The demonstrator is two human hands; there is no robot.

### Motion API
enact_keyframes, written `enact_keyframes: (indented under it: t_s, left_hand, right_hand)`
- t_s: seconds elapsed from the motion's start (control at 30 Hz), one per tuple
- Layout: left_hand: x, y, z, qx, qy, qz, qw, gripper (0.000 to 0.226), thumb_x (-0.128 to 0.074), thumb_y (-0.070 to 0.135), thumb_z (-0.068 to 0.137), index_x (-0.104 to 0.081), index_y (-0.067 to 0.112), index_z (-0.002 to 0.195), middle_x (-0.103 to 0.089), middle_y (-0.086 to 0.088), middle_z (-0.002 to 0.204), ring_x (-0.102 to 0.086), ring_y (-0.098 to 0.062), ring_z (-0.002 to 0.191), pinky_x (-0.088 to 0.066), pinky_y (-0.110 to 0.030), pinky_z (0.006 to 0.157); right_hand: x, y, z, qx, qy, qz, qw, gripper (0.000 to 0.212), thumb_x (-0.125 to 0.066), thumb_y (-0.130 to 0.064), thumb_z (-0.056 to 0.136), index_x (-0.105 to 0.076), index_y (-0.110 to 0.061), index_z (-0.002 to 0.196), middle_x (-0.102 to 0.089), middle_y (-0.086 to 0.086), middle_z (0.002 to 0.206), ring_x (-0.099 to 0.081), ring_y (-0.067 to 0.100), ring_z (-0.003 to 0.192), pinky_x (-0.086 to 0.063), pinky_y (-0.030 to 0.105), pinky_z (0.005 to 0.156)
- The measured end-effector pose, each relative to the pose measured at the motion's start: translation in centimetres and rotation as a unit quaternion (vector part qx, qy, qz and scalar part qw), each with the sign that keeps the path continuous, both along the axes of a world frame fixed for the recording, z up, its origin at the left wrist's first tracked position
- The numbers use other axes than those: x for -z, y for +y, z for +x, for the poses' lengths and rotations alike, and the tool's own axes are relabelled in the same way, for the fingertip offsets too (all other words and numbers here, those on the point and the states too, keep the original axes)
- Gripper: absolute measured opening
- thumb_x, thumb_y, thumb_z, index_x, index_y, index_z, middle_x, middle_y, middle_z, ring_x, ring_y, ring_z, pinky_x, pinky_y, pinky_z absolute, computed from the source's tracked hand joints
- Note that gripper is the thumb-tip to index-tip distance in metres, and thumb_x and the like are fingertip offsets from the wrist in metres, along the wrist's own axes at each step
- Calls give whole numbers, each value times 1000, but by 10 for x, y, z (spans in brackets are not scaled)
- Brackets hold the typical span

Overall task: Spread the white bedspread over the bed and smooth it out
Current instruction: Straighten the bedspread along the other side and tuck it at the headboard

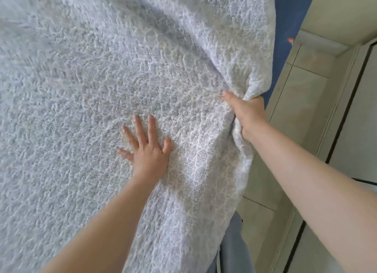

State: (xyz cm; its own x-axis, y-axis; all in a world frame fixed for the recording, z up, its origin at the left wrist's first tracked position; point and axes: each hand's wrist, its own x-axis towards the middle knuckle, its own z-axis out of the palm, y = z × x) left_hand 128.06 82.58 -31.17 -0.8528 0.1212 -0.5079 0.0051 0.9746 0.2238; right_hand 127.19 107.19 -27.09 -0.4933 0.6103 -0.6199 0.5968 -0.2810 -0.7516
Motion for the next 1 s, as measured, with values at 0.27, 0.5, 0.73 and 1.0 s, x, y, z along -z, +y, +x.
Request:
enact_keyframes:
  t_s: [0.27, 0.5, 0.73, 1.0]
  left_hand:
    - [7, 12, -4, -34, 8, -23, 999, 73, -20, 60, 97, 30, 42, 147, 43, 10, 153, 40, -31, 140, 16, -72, 107]
    - [6, 13, -4, -35, 5, -31, 999, 73, -21, 62, 98, 30, 44, 146, 42, 10, 154, 37, -33, 141, 13, -72, 108]
    - [-6, 82, -2, 51, -3, 30, 998, 72, -22, 62, 99, 30, 45, 146, 41, 13, 154, 38, -32, 141, 20, -70, 104]
    - [-1, 113, -9, 92, -46, -26, 994, 70, -18, 71, 94, 34, 56, 138, 55, 12, 143, 48, -32, 133, 14, -76, 105]
  right_hand:
    - [-14, 22, 25, -356, -103, -4, 929, 69, -77, -22, 83, -43, -14, 142, -54, -1, 133, -51, 13, 112, -39, 21, 86]
    - [-2, 51, 62, -164, -116, 19, 979, 22, -75, -28, 84, -66, -11, 96, -70, 9, 104, -68, 28, 97, -55, 41, 88]
    - [-28, 90, 74, -255, -41, 80, 963, 25, -69, -34, 88, -65, -8, 88, -69, 3, 82, -66, 15, 72, -54, 33, 68]
    - [23, 114, 98, -321, -126, 74, 936, 37, -62, -16, 90, -54, -14, 126, -64, 7, 118, -60, 25, 101, -44, 28, 79]
